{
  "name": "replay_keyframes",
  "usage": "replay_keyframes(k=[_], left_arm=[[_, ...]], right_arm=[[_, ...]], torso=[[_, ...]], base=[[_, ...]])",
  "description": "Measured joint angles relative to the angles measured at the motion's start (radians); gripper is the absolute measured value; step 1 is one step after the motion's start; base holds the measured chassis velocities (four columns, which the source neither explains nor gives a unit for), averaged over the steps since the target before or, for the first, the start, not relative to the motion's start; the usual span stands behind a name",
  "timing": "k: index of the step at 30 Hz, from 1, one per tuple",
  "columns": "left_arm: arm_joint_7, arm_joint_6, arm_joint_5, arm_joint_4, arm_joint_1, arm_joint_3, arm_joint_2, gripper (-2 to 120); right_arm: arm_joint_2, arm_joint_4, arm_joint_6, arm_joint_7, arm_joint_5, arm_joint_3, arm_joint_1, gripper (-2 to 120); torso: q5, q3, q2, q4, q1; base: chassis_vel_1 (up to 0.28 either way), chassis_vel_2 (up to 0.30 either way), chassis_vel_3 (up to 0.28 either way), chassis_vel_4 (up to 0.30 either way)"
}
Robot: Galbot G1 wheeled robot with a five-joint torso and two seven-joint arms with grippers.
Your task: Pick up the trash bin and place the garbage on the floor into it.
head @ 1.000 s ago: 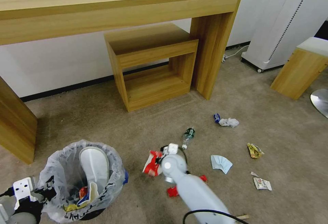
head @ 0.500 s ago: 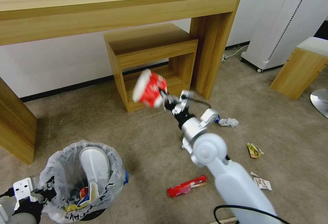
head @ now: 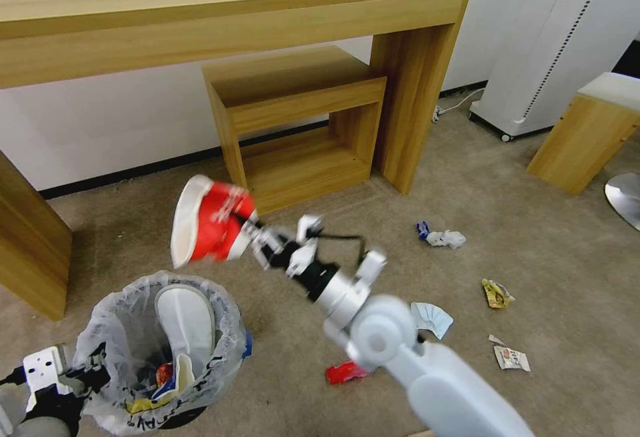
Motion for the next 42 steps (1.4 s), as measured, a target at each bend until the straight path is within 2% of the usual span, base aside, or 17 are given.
replay_keyframes(k=[4, 12, 14, 17, 18, 25, 27, 29, 31, 32, 34, 36, 37, 38, 40, 41, 42], left_arm=[[0.000, 0.001, 0.000, -0.003, 0.005, -0.002, 0.000, 1], [-0.002, 0.003, 0.000, -0.004, 0.006, -0.003, 0.001, 1], [-0.002, 0.005, 0.000, -0.004, 0.006, -0.004, 0.002, 1], [-0.004, 0.009, -0.001, -0.004, 0.005, -0.004, 0.001, 1], [-0.004, 0.009, -0.001, -0.004, 0.005, -0.004, 0.001, 1], [-0.004, 0.011, 0.002, -0.004, 0.007, -0.002, -0.006, 1], [-0.004, 0.011, 0.003, -0.004, 0.006, 0.000, -0.007, 1], [-0.004, 0.011, 0.005, -0.004, 0.006, 0.001, -0.009, 1], [-0.004, 0.011, 0.005, -0.004, 0.006, 0.001, -0.009, 1], [-0.004, 0.011, 0.005, -0.004, 0.006, 0.001, -0.009, 1], [-0.005, 0.011, 0.005, -0.004, 0.004, 0.001, -0.009, 1], [-0.005, 0.011, 0.005, -0.004, 0.002, 0.001, -0.009, 1], [-0.005, 0.011, 0.005, -0.004, 0.000, 0.002, -0.010, 1], [-0.005, 0.011, 0.005, -0.004, 0.000, 0.002, -0.010, 1], [0.003, 0.012, 0.008, -0.004, 0.001, 0.001, -0.012, 1], [0.010, 0.010, 0.012, -0.004, 0.003, -0.003, -0.013, 1], [0.010, 0.010, 0.012, -0.004, 0.003, -0.003, -0.013, 1]], right_arm=[[0.014, -0.034, -0.023, 0.046, -0.012, -0.076, 0.037, 0], [0.009, -0.040, -0.077, 0.127, -0.023, -0.120, 0.070, 0], [0.005, -0.040, -0.091, 0.144, -0.025, -0.128, 0.072, 4], [-0.003, -0.035, -0.113, 0.151, -0.014, -0.139, 0.080, 19], [-0.003, -0.035, -0.113, 0.151, -0.014, -0.139, 0.080, 19], [-0.002, -0.013, -0.164, 0.153, 0.024, -0.139, 0.091, 47], [-0.001, -0.012, -0.166, 0.153, 0.025, -0.140, 0.091, 52], [-0.001, -0.012, -0.175, 0.157, 0.023, -0.145, 0.092, 63], [-0.001, -0.012, -0.175, 0.158, 0.023, -0.146, 0.092, 63], [0.000, -0.012, -0.175, 0.170, 0.022, -0.149, 0.095, 72], [0.008, -0.011, -0.173, 0.190, 0.024, -0.145, 0.100, 82], [0.013, -0.011, -0.164, 0.192, 0.021, -0.134, 0.101, 86], [0.020, -0.010, -0.151, 0.198, -0.001, -0.114, 0.107, 92], [0.020, -0.010, -0.151, 0.198, -0.001, -0.114, 0.107, 92], [0.035, -0.013, -0.100, 0.235, -0.104, -0.065, 0.130, 99], [0.039, -0.016, -0.070, 0.253, -0.169, -0.032, 0.141, 99], [0.039, -0.016, -0.070, 0.253, -0.169, -0.032, 0.141, 99]], torso=[[0.0000, 0.000, 0.000, 0.0000, 0.000], [-0.0001, 0.000, 0.000, 0.0000, 0.000], [0.0000, 0.000, 0.000, -0.0001, 0.000], [0.0000, 0.000, 0.000, -0.0001, 0.000], [0.0000, 0.000, 0.000, -0.0001, 0.000], [0.0001, 0.000, 0.000, -0.0001, 0.000], [0.0000, 0.000, 0.000, -0.0001, 0.000], [0.0000, 0.000, 0.000, -0.0001, 0.000], [0.0000, 0.000, 0.000, -0.0001, 0.000], [0.0000, 0.000, 0.000, 0.0000, 0.000], [0.0001, 0.000, 0.000, 0.0000, 0.000], [0.0001, 0.000, 0.000, 0.0000, 0.000], [0.0000, 0.000, 0.000, -0.0001, 0.000], [0.0000, 0.000, 0.000, -0.0001, 0.000], [0.0001, 0.000, 0.000, 0.0000, 0.000], [0.0000, 0.000, 0.000, 0.0003, 0.000], [0.0000, 0.000, 0.000, 0.0003, 0.000]], base=[[0.000, 0.000, 0.000, 0.000], [0.000, 0.000, 0.000, 0.000], [0.000, 0.000, 0.000, 0.000], [0.000, 0.000, 0.000, 0.000], [0.000, 0.000, 0.000, 0.000], [0.000, 0.000, 0.000, 0.000], [0.000, 0.000, 0.000, 0.000], [0.000, 0.000, 0.000, 0.000], [0.000, 0.000, 0.000, 0.000], [0.000, 0.000, 0.000, 0.000], [0.000, 0.000, 0.000, 0.000], [0.000, 0.000, 0.000, 0.000], [0.000, 0.000, 0.000, 0.000], [0.000, 0.000, 0.000, 0.000], [0.000, 0.000, 0.000, 0.000], [0.000, 0.000, 0.000, 0.000], [0.000, 0.000, 0.000, 0.000]])
